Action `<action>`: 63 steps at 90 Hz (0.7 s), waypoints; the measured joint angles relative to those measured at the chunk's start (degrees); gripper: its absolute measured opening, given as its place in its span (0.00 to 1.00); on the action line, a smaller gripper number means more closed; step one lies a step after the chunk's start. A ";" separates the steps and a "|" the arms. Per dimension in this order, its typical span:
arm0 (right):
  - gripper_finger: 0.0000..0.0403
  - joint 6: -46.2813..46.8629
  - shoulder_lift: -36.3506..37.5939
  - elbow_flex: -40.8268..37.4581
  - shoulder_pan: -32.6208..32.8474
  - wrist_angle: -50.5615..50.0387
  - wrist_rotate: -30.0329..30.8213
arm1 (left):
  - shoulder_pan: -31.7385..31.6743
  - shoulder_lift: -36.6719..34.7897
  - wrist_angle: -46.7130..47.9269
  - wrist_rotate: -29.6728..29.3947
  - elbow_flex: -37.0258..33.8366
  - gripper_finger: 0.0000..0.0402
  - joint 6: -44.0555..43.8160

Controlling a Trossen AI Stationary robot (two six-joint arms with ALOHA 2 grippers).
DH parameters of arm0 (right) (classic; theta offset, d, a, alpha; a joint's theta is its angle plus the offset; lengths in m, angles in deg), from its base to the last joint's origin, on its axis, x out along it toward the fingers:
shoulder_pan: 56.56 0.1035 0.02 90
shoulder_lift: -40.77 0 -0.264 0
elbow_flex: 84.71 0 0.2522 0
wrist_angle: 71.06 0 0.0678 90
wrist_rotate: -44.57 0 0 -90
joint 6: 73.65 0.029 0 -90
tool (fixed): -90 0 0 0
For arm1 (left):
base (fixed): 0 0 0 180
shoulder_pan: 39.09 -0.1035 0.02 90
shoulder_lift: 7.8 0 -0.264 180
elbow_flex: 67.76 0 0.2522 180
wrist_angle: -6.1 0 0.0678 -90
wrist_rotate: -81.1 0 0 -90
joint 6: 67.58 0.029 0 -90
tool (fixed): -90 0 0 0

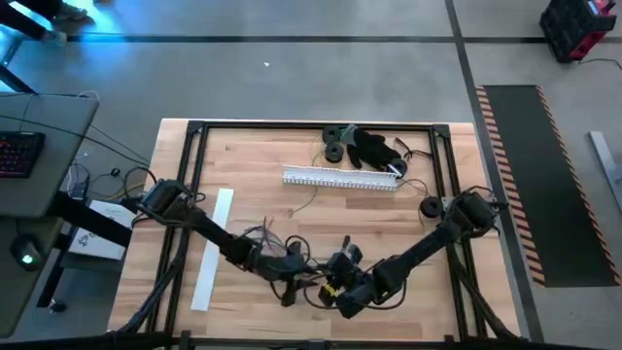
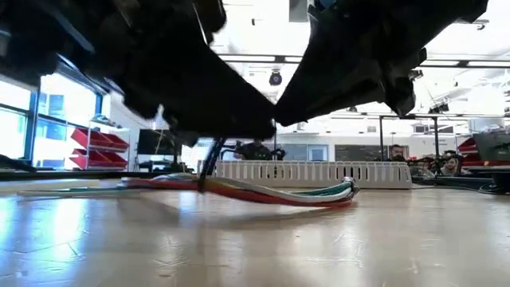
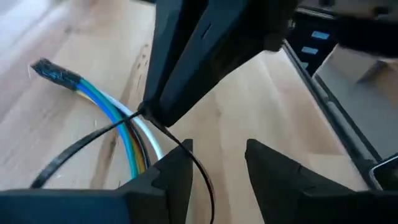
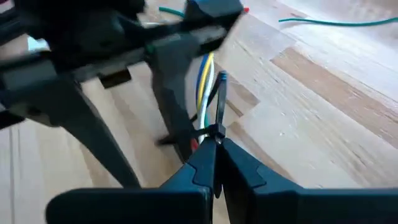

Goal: Ziptie cables
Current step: Wrap the cable wire using a black zip tie

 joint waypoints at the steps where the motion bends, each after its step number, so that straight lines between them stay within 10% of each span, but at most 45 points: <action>1: 0.00 -0.01 0.00 0.00 0.00 0.03 0.01 | 0.25 -0.10 0.00 -0.44 0.00 0.31 0.19; 26: 0.00 -4.33 -0.04 -0.11 0.00 2.35 0.50 | 3.76 -0.11 5.48 -11.82 0.04 0.30 0.56; 63: 0.00 -9.07 -0.32 -0.11 -0.15 4.06 -1.76 | -1.11 -2.07 8.57 -9.31 0.17 0.42 3.72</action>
